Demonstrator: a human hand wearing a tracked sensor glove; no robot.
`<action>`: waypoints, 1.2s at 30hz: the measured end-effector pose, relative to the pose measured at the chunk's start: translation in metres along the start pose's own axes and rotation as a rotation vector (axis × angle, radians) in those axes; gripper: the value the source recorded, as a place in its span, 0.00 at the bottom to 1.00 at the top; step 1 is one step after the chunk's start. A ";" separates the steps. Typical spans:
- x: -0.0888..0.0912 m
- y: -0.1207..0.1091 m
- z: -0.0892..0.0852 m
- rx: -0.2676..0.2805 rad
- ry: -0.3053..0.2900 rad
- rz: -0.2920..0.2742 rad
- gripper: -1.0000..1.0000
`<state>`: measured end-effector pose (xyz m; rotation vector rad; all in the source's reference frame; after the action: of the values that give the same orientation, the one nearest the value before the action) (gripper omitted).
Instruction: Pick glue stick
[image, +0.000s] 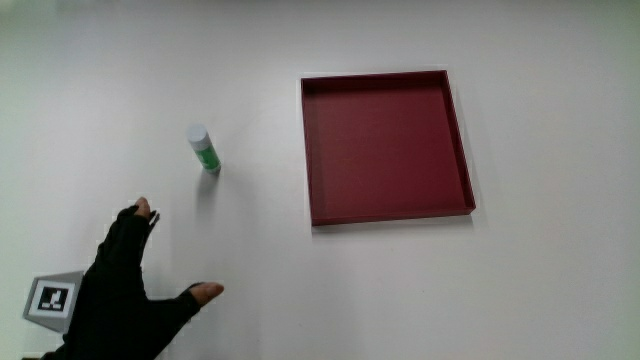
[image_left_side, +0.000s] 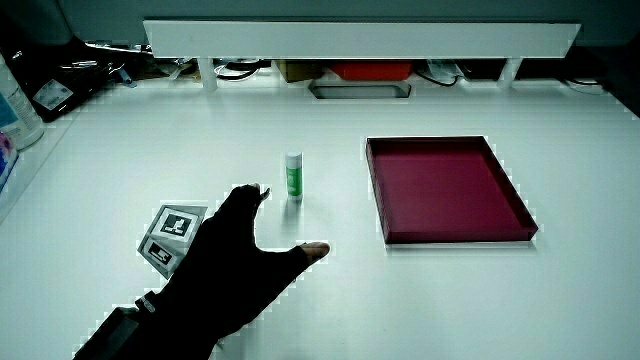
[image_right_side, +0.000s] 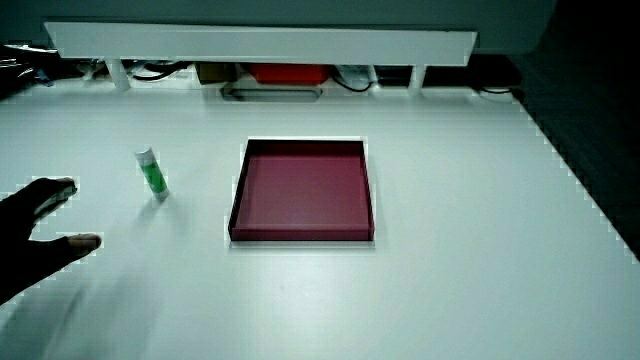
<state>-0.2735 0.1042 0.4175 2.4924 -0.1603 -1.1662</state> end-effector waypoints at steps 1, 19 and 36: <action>0.001 0.002 0.001 -0.003 -0.004 0.020 0.50; -0.020 0.067 -0.001 0.030 -0.140 0.156 0.50; -0.033 0.120 -0.012 0.104 -0.203 0.125 0.50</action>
<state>-0.2788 0.0061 0.4942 2.4070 -0.4358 -1.3867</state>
